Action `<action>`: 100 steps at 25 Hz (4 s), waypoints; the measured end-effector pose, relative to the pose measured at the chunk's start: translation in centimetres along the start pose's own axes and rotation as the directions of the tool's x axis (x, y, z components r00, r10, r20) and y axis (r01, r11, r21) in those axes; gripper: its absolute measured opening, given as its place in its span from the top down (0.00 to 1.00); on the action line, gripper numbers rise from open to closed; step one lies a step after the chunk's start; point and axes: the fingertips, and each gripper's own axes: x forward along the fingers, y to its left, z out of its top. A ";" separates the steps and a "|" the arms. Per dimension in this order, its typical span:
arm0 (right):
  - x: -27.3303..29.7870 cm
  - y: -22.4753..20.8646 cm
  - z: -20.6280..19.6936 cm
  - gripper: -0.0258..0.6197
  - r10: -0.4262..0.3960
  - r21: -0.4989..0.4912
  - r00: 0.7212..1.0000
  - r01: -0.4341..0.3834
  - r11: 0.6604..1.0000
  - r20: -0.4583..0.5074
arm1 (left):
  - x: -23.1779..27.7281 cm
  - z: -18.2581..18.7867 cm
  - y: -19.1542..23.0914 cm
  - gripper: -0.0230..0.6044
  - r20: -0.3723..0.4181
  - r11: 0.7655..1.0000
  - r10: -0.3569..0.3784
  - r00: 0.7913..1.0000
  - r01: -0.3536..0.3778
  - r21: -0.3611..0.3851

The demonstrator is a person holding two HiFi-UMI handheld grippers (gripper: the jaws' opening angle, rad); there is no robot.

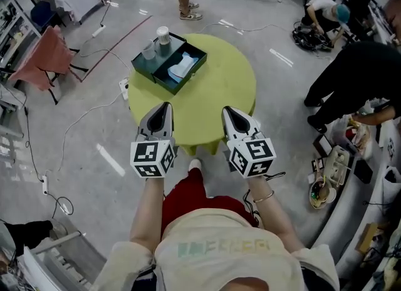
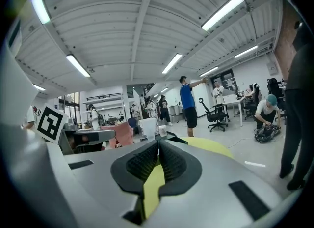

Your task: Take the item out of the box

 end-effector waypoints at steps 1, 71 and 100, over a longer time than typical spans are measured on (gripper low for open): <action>0.8 -0.2 0.2 0.90 -0.003 0.001 1.000 0.003 1.000 -0.002 | 0.8 0.1 0.6 0.92 -0.004 1.000 -0.002 1.000 0.002 0.000; 27.7 -13.9 -2.9 0.90 0.038 0.020 0.961 -0.034 0.999 -0.276 | 30.8 -9.1 10.5 0.70 -0.474 0.998 -0.060 0.879 0.065 -0.006; 31.1 -15.3 -6.0 0.90 0.047 0.030 0.925 -0.038 0.999 -0.377 | 34.5 -14.8 10.8 0.64 -0.666 0.991 -0.097 0.740 0.137 0.008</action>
